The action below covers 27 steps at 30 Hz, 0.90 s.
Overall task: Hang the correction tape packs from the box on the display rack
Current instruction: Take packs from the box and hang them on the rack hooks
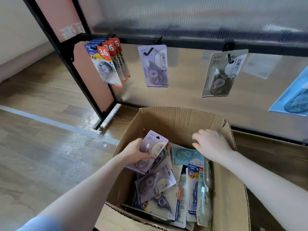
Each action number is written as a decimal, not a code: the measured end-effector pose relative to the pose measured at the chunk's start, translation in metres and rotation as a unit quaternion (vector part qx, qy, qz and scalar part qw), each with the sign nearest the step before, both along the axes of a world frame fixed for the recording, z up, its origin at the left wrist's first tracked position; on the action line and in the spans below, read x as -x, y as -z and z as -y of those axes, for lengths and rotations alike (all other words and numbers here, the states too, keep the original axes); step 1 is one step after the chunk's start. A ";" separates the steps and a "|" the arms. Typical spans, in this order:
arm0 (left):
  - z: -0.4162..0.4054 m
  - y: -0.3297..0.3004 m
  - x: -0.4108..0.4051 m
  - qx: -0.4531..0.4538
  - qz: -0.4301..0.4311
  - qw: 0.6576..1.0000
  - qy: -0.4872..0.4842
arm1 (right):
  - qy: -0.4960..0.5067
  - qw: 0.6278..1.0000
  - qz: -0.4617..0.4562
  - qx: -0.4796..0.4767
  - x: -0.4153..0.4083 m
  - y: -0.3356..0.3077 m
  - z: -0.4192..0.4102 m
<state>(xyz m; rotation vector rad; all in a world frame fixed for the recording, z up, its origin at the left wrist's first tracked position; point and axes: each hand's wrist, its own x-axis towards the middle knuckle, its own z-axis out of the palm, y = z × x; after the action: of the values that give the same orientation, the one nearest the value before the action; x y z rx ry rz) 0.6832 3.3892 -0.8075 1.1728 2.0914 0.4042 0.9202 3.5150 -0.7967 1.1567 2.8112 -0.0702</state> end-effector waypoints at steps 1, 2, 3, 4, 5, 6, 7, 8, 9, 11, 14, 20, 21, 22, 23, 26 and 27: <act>0.000 0.000 0.001 -0.001 0.006 1.000 -0.007 | 0.010 1.000 -0.008 0.021 0.006 0.005 0.005; 0.000 0.002 0.003 -0.009 0.008 1.000 -0.006 | 0.021 0.999 -0.013 0.042 0.012 0.010 0.011; 0.000 0.000 0.002 -0.011 0.005 1.000 -0.009 | 0.030 0.998 -0.012 0.060 0.018 0.016 0.015; 0.000 0.000 0.003 -0.015 0.003 1.000 -0.005 | 0.037 0.997 -0.007 0.074 0.023 0.023 0.020; 0.000 0.001 0.003 -0.021 0.004 1.000 -0.003 | 0.041 0.995 -0.002 0.092 0.027 0.031 0.023; 0.001 0.002 0.004 -0.021 0.002 1.000 0.000 | 0.046 0.992 0.009 0.115 0.031 0.038 0.027; 0.001 0.003 0.005 -0.019 0.000 1.000 0.000 | 0.051 0.989 0.021 0.134 0.034 0.046 0.031; 0.001 0.003 0.006 -0.021 -0.002 1.000 0.003 | 0.059 0.986 0.025 0.157 0.037 0.053 0.034; 0.002 0.003 0.006 -0.024 0.000 1.000 0.007 | 0.072 0.980 0.032 0.181 0.039 0.061 0.036; 0.002 0.003 0.006 -0.026 0.003 1.000 0.009 | 0.096 0.969 0.034 0.224 0.043 0.069 0.040; 0.003 0.003 0.006 -0.023 0.003 1.000 0.012 | 0.102 0.960 0.021 0.259 0.045 0.080 0.044; 0.004 0.004 0.008 -0.023 -0.002 1.000 0.013 | 0.123 0.935 -0.052 0.327 0.029 0.061 0.072; 0.004 0.005 0.008 -0.023 -0.004 1.000 0.015 | 0.101 0.938 -0.007 0.331 0.028 0.062 0.075; 0.004 0.005 0.009 -0.022 -0.005 1.000 0.016 | 0.077 0.955 -0.009 0.287 0.012 0.002 0.137; 0.004 0.004 0.009 -0.022 -0.004 1.000 0.015 | 0.084 0.941 -0.031 0.328 0.016 -0.004 0.132; 0.005 0.003 0.009 -0.024 0.001 1.000 0.016 | 0.066 0.937 -0.086 0.332 0.015 -0.026 0.140; 0.005 0.003 0.009 -0.025 0.002 1.000 0.016 | 0.070 0.933 -0.087 0.342 0.025 -0.022 0.129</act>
<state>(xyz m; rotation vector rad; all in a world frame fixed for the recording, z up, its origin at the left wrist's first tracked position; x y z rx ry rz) 0.6739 3.3839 -0.8105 1.2310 2.0664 0.4458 0.8947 3.3864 -0.7750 1.1854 2.4665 -1.1081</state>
